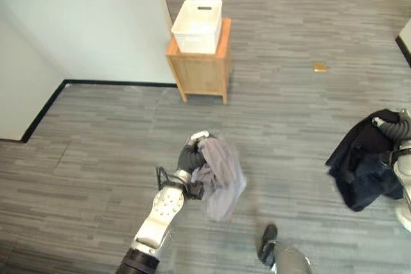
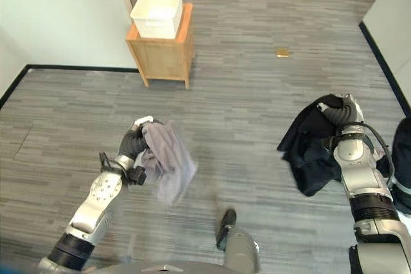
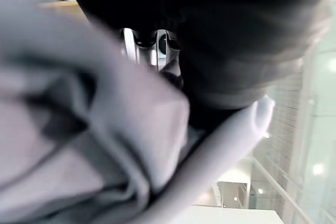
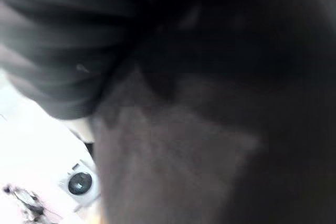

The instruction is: Pick up bed clothes into laundry basket.

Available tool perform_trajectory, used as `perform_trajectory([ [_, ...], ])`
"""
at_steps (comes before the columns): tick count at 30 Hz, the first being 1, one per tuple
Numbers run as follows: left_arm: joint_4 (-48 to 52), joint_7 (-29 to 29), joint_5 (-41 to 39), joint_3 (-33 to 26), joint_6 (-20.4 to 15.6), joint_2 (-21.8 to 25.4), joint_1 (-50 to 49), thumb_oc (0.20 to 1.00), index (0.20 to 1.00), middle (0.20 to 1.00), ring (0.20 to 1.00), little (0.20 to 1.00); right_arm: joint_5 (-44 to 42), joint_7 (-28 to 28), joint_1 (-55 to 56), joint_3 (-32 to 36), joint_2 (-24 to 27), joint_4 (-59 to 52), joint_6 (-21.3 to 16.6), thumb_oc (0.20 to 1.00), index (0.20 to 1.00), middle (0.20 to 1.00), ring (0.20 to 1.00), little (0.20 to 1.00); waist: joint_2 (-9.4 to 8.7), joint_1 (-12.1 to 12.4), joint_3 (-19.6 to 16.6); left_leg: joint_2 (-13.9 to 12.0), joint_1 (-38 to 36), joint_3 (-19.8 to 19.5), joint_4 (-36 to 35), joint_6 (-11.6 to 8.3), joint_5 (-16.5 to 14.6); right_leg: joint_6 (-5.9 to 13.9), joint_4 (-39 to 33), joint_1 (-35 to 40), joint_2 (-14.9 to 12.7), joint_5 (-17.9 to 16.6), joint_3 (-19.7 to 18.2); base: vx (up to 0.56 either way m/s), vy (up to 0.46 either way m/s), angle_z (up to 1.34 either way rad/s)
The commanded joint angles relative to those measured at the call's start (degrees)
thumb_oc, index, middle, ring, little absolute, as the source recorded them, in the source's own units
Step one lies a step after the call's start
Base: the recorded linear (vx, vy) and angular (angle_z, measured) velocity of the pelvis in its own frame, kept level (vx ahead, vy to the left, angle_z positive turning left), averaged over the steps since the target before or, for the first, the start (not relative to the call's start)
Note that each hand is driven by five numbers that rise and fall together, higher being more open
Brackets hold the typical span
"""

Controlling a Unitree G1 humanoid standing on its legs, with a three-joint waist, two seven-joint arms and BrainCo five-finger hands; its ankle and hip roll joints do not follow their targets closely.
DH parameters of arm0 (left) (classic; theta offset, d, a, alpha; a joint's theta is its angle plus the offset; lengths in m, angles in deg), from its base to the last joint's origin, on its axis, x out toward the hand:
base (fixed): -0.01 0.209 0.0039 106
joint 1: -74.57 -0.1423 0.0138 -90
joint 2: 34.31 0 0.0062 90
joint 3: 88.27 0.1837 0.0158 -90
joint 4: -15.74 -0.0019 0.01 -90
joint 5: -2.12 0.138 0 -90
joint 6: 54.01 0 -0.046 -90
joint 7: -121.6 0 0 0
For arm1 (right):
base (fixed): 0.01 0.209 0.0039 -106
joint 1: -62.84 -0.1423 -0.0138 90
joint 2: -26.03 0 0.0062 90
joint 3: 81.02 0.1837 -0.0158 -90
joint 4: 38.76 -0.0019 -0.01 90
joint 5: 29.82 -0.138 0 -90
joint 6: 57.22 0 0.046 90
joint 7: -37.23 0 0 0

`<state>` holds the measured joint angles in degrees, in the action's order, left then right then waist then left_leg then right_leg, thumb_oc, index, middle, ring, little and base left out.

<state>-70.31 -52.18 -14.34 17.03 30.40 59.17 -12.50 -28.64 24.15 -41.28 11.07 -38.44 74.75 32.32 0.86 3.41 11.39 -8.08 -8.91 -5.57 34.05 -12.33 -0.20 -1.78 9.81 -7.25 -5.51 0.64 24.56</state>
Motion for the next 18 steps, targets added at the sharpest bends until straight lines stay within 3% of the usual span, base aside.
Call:
perform_trajectory([
  [1, 7.8, 1.8, 1.3, -1.1, -2.9, 3.4, 2.1, 0.200, 0.200, 0.200, 0.200, 0.200, -0.3, -2.1, -2.0, 4.6, 5.6, -15.1, -5.3, 0.200, 0.200, 0.200, 0.200, 0.200, -3.51, 2.9, 0.9, 4.4, 8.5, -0.4, 8.5, 1.96, 2.4, 8.06, -14.8, 5.3, -3.5, -7.2, -0.1, 0.17, -0.157, -0.56],
  [2, 6.8, 1.6, 1.2, -1.2, -2.9, 4.1, 2.5, 0.200, 0.200, 0.200, 0.200, 0.200, 0.1, -2.0, -2.9, 4.5, 7.2, -14.5, -3.6, 0.200, 0.200, 0.200, 0.200, 0.200, -3.93, 3.7, 1.5, 3.2, 12.6, 1.3, 9.7, 2.96, 0.7, 7.87, -14.8, 6.6, -2.8, -5.7, -1.0, 0.34, -0.050, -0.75],
  [3, 7.5, 3.6, 1.3, -3.8, -2.6, 2.8, 4.5, 0.200, 0.200, 0.200, 0.200, 0.200, -4.6, -0.9, 4.4, 7.9, 0.6, -22.5, -7.2, 0.200, 0.200, 0.200, 0.200, 0.200, -4.01, 3.0, 2.6, 0.3, 17.9, 6.6, 3.3, 4.71, -2.8, 8.62, -14.8, 8.1, -3.7, -3.9, -1.9, 0.52, 0.006, -0.34],
  [4, 8.0, 3.5, 3.0, -4.4, -2.5, 3.2, 4.2, 0.200, 0.200, 0.200, 0.200, 0.200, -3.5, -0.8, 6.0, 7.9, -1.3, -25.2, -7.9, 0.200, 0.200, 0.200, 0.200, 0.200, -3.78, 3.5, 2.6, -0.1, 18.6, 8.6, -4.5, 5.77, -4.5, 9.25, -14.8, 8.8, -4.1, -3.1, -1.9, 0.39, 0.091, -0.13],
  [5, 8.0, 3.5, 3.0, -4.4, -2.5, 3.2, 4.1, 0.200, 0.200, 0.200, 0.200, 0.200, -3.4, -0.7, 6.0, 7.9, -1.4, -25.2, -7.8, 0.200, 0.200, 0.200, 0.200, 0.200, -3.98, 3.6, 2.5, 0.1, 18.4, 8.7, -4.8, 5.82, -4.3, 9.28, -14.8, 8.7, -4.3, -3.1, -2.0, 0.34, 0.144, 0.16],
  [6, 7.6, 3.0, 4.6, -5.0, -2.3, 3.7, 3.2, 0.200, 0.200, 0.200, 0.200, 0.200, -0.6, -0.6, 7.4, 6.7, -2.7, -25.8, -7.8, 0.200, 0.200, 0.200, 0.200, 0.200, -3.36, 4.2, 2.5, 0.3, 19.5, 10.8, -13.2, 6.68, -4.3, 9.91, -14.8, 9.9, -4.0, -2.2, -2.2, 0.52, 0.270, -0.50],
  [7, 7.5, 2.3, 5.4, -5.6, -2.5, 4.3, 1.4, 0.200, 0.200, 0.200, 0.200, 0.200, 3.8, 0.0, 7.4, 5.6, -3.1, -27.9, -7.4, 0.200, 0.200, 0.200, 0.200, 0.200, -1.16, 6.2, 2.0, -0.7, 22.2, 13.5, -27.7, 6.29, 2.3, 11.22, -14.8, 12.8, -3.0, 0.3, -2.2, 0.72, 0.337, -0.77],
  [9, 7.3, 2.5, 5.2, -5.5, -2.6, 4.1, 0.6, 0.200, 0.200, 0.200, 0.200, 0.200, 6.8, -1.0, 5.2, 4.2, -2.3, -27.3, -6.6, 0.200, 0.200, 0.200, 0.200, 0.200, -0.71, 8.8, 1.3, -1.9, 25.5, 16.7, -36.8, 5.72, 7.2, 11.71, -14.8, 16.7, -3.0, 2.8, -1.7, 0.62, 0.211, -0.63],
  [11, 7.0, 2.4, 4.3, -5.6, -2.9, 3.9, 0.2, 0.200, 0.200, 0.200, 0.200, 0.200, 7.3, -0.5, 4.5, 3.8, -2.4, -27.0, -6.0, 0.200, 0.200, 0.200, 0.200, 0.200, -0.94, 9.3, 0.4, -1.2, 24.2, 16.9, -39.0, 6.19, 6.8, 12.44, -14.8, 18.0, -3.1, 2.9, -1.8, 0.47, 0.107, -0.13],
  [12, 7.1, 2.4, 3.6, -5.3, -2.4, 3.9, -0.5, 0.200, 0.200, 0.200, 0.200, 0.200, 8.9, -0.8, 4.1, 3.5, -2.5, -26.8, -5.3, 0.200, 0.200, 0.200, 0.200, 0.200, -2.09, 10.5, -1.1, 0.2, 22.7, 15.4, -38.8, 6.83, 9.3, 12.73, -14.8, 21.1, -2.4, 3.6, -2.9, 0.58, 0.130, -0.17],
  [14, 7.1, 2.3, 3.3, -4.4, -1.9, 4.7, -0.7, 0.200, 0.200, 0.200, 0.200, 0.200, 10.3, -1.5, 4.5, 4.1, -2.1, -26.7, -4.9, 0.200, 0.200, 0.200, 0.200, 0.200, -4.42, 10.4, -1.6, 2.1, 19.6, 16.7, -38.5, 9.02, 8.2, 13.17, -11.5, 23.6, -3.4, 1.6, -3.4, 0.51, 0.110, -0.11],
  [15, 7.1, 2.3, 3.2, -4.4, -1.9, 4.7, -0.6, 0.200, 0.200, 0.200, 0.200, 0.200, 10.3, -1.5, 4.5, 4.2, -2.1, -26.8, -4.9, 0.200, 0.200, 0.200, 0.200, 0.200, -4.44, 10.7, -1.6, 2.1, 19.5, 17.0, -38.7, 9.20, 8.4, 13.27, -11.4, 23.5, -3.5, 1.4, -3.7, 0.24, 0.101, 0.30],
  [16, 7.2, 2.7, 3.3, -4.0, -1.7, 5.2, -0.3, 0.200, 0.200, 0.200, 0.200, 0.200, 10.9, -1.7, 4.0, 4.1, -1.7, -26.7, -4.5, 0.200, 0.200, 0.200, 0.200, 0.200, -4.93, 10.3, -1.0, 2.7, 17.2, 17.6, -38.8, 9.99, 7.5, 14.05, -5.3, 21.9, -4.8, -0.2, -4.0, 0.36, 0.176, 0.45],
  [17, 7.4, 3.7, 3.7, -3.7, -1.6, 6.1, 0.9, 0.200, 0.200, 0.200, 0.200, 0.200, 11.3, -2.2, 1.7, 4.3, -0.8, -26.7, -3.8, 0.200, 0.200, 0.200, 0.200, 0.200, -4.49, 8.4, 0.2, 2.6, 12.6, 17.6, -39.1, 11.06, 5.0, 15.78, 7.1, 15.8, -7.9, -5.0, -4.5, 0.50, 0.190, 0.36],
  [18, 7.4, 4.0, 4.0, -3.2, -1.7, 6.4, 1.7, 0.200, 0.200, 0.200, 0.200, 0.200, 11.6, -2.7, 0.3, 4.3, 0.1, -26.4, -3.8, 0.200, 0.200, 0.200, 0.200, 0.200, -4.29, 7.6, 0.8, 2.2, 11.3, 17.4, -39.1, 11.14, 4.1, 16.08, 12.0, 12.0, -9.1, -7.4, -5.1, 0.50, 0.148, 0.14],
])
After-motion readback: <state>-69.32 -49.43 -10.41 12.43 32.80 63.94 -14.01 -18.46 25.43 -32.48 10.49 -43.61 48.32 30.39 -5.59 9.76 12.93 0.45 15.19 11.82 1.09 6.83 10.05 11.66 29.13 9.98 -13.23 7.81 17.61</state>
